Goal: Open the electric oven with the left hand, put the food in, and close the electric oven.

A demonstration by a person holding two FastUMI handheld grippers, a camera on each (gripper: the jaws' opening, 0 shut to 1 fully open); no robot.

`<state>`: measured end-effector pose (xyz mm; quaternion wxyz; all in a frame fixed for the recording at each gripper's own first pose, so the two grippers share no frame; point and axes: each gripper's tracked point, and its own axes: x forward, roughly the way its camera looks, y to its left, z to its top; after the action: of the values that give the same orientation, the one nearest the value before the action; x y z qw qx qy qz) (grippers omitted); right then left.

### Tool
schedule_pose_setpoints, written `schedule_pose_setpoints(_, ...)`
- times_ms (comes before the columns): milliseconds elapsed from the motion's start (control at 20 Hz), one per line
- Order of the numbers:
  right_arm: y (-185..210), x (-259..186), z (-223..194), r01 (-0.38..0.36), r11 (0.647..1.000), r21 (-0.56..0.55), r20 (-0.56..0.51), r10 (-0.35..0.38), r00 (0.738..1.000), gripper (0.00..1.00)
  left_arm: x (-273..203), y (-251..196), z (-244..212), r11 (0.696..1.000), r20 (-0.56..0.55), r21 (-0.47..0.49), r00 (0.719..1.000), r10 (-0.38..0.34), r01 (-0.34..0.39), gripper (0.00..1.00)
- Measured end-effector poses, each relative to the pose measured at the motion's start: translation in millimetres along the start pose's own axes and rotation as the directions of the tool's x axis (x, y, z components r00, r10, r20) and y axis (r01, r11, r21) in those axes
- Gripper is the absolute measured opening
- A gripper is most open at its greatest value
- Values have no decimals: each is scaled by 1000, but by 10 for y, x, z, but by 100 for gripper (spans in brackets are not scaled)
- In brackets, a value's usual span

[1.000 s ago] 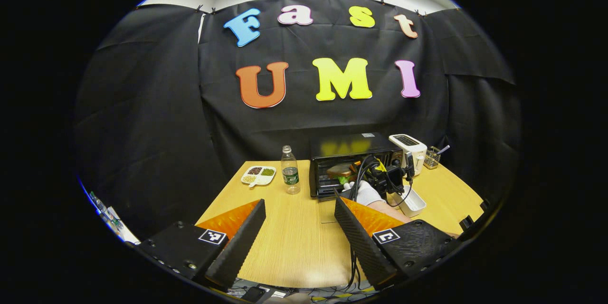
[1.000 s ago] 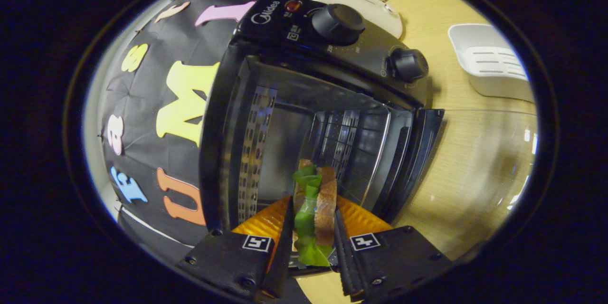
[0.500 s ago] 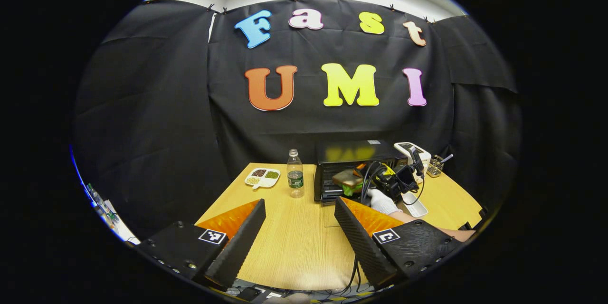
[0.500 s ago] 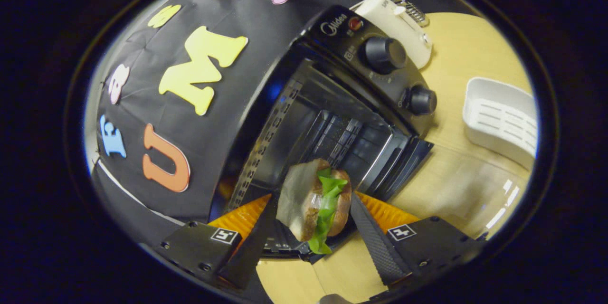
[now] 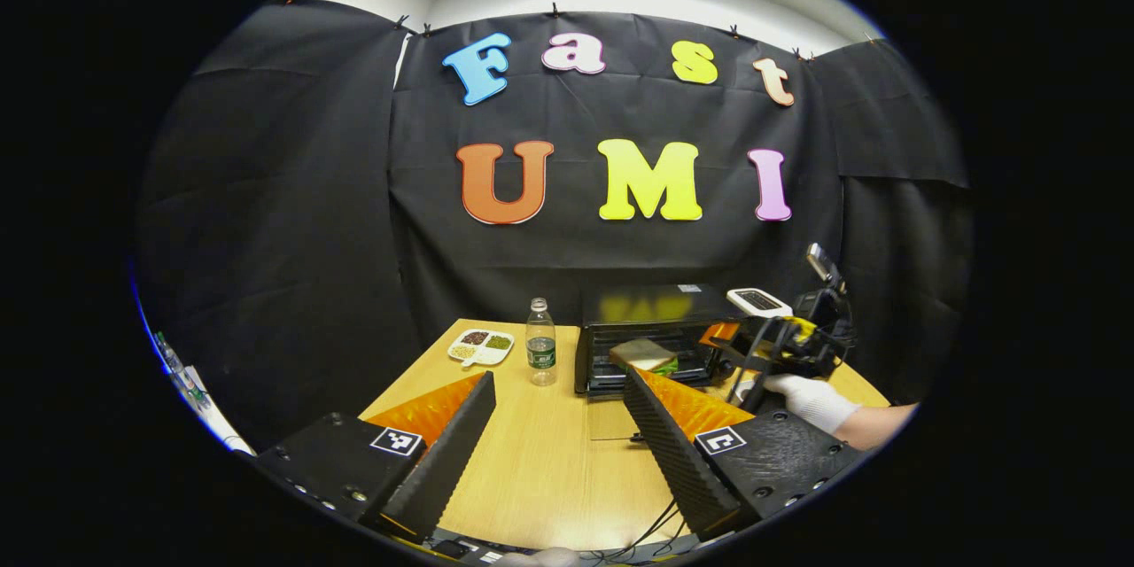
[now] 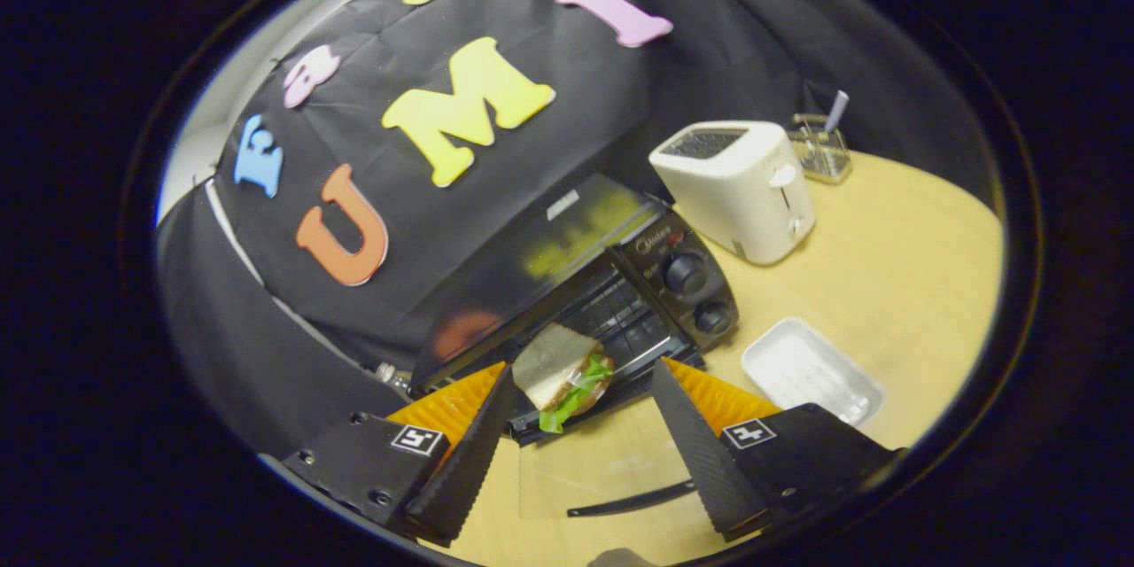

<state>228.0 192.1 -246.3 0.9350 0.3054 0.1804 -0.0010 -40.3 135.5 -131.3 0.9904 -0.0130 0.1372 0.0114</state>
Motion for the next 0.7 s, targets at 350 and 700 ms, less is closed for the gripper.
schedule_pose_setpoints(350,-307,-1241,482,-18,951,-310,41,32,999,100,112,-435,-18,999,13,-4,999,-32,32,96)
schedule_pose_setpoints(700,-721,-2046,802,-18,899,-437,54,46,997,100,375,-929,-444,997,-62,39,996,-57,60,95)
